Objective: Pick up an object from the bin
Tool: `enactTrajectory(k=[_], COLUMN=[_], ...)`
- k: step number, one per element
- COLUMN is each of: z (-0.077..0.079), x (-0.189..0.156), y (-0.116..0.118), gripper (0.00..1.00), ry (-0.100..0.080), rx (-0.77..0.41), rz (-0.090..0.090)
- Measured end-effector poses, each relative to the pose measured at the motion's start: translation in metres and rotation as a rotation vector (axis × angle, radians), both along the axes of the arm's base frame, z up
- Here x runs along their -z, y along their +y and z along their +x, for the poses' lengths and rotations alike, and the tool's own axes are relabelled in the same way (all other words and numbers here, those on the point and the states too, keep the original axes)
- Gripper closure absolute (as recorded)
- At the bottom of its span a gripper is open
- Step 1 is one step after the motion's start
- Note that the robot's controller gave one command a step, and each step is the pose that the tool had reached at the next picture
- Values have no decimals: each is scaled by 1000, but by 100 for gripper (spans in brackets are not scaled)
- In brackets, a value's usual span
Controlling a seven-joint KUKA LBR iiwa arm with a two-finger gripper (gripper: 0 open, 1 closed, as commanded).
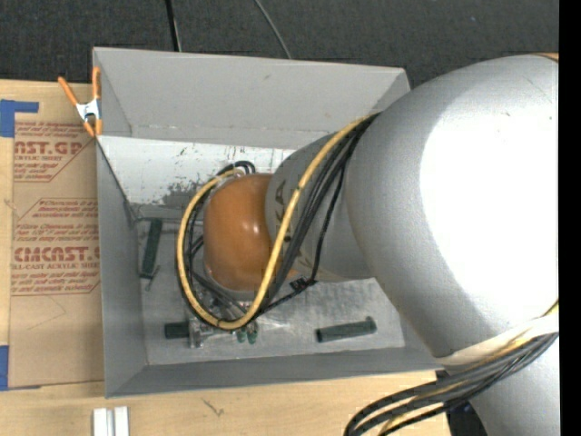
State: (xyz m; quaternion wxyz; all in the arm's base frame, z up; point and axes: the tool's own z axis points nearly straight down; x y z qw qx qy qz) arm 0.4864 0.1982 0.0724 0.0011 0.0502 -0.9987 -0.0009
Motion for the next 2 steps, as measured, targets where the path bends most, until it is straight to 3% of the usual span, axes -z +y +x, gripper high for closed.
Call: enactTrajectory(k=[1, 2], z=[2, 0], x=[1, 0], y=[0, 0], gripper=[0, 100], ry=[-9, 1], rx=[1, 0], rz=[2, 0])
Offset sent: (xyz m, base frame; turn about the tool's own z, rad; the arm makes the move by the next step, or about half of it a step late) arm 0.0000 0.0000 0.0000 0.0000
